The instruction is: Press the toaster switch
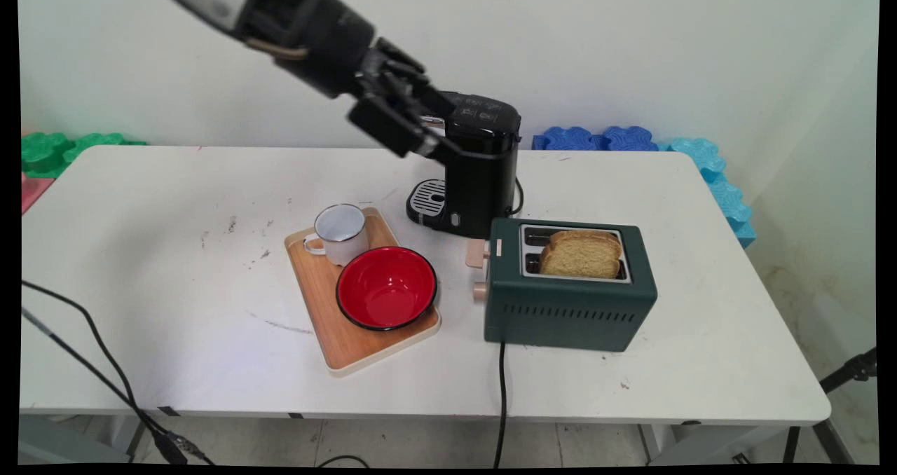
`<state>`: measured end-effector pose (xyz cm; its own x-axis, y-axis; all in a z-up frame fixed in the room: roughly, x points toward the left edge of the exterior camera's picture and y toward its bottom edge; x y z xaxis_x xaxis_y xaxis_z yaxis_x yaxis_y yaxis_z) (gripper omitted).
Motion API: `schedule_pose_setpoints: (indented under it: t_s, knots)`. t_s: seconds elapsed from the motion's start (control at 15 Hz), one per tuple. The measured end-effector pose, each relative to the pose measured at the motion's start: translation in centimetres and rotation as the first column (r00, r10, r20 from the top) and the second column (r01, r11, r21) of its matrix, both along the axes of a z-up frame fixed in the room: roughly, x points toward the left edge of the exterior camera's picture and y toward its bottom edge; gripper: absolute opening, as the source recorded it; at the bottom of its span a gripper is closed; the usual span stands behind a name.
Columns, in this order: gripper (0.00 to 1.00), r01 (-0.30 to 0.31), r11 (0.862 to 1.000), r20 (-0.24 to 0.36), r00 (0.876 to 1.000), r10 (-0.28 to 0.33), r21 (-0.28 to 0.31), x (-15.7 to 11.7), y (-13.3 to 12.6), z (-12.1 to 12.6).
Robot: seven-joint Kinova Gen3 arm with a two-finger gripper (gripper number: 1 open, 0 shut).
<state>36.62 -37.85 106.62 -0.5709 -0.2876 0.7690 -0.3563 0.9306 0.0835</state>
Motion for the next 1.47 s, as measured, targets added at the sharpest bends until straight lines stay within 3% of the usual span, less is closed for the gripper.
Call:
schedule_pose_setpoints:
  t_s: [0.27, 0.6, 0.67, 1.2, 1.47]
  knots:
    - [1.0, 0.009, 1.0, -0.013, 1.0, -0.009, 0.011, 2.5, 1.1, -1.5]
    - [1.0, 0.012, 1.0, 0.0, 1.0, -0.012, 0.017, 2.9, 1.4, -4.3]
    - [0.0, 0.011, 1.0, 0.004, 1.0, -0.011, 0.014, 2.7, 1.3, -5.1]
    - [0.0, -0.019, 1.0, 0.033, 0.999, 0.018, 0.01, 1.0, -0.8, -11.9]
    - [0.0, 0.012, 1.0, 0.033, 0.999, -0.012, 0.013, 0.0, -1.5, -14.8]
